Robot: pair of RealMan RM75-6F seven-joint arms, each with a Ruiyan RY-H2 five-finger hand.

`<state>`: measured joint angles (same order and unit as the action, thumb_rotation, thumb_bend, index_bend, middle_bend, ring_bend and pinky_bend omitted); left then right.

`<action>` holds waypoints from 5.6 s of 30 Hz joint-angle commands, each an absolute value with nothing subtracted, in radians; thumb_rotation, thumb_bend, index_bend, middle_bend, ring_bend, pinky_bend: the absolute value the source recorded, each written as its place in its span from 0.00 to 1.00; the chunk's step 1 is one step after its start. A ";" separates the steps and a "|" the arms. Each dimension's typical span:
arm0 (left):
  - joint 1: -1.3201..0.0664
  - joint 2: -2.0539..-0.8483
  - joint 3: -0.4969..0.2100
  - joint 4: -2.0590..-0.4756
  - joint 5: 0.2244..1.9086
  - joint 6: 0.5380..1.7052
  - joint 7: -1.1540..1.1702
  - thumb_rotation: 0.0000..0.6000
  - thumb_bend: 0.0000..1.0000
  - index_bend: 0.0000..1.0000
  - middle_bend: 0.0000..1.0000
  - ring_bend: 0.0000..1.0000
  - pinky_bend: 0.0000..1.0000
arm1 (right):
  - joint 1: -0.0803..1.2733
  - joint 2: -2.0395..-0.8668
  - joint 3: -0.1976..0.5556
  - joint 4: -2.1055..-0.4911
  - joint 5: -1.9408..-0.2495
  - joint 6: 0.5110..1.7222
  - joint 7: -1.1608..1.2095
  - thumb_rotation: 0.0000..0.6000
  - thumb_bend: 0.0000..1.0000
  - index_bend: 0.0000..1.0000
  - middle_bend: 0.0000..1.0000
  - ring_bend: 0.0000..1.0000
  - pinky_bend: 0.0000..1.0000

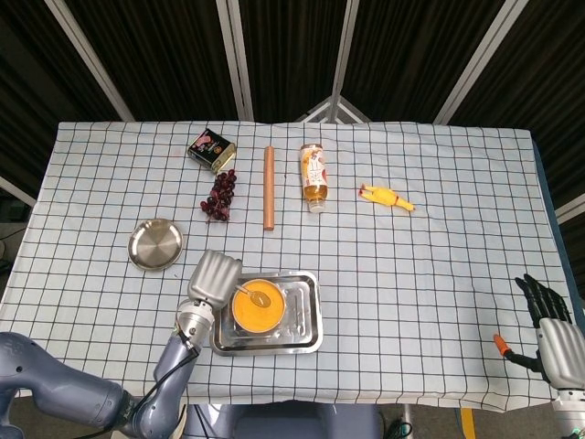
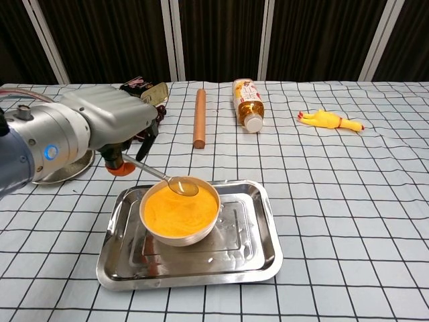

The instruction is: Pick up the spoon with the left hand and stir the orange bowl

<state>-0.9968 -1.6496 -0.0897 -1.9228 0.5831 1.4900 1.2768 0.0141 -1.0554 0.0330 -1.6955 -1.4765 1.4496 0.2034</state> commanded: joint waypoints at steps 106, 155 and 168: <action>-1.077 -1.453 0.078 -1.618 1.476 0.983 1.522 1.00 0.59 0.81 1.00 1.00 1.00 | 0.012 -1.049 0.035 -1.701 -1.469 1.446 0.218 1.00 0.34 0.00 0.00 0.00 0.00; -0.993 -1.486 0.023 -1.706 1.629 0.954 1.415 1.00 0.59 0.81 1.00 1.00 1.00 | 0.011 -1.048 0.036 -1.701 -1.465 1.446 0.216 1.00 0.34 0.00 0.00 0.00 0.00; -0.965 -1.373 0.044 -1.776 1.673 0.933 1.389 1.00 0.59 0.81 1.00 1.00 1.00 | 0.010 -1.049 0.037 -1.703 -1.462 1.445 0.213 1.00 0.34 0.00 0.00 0.00 0.00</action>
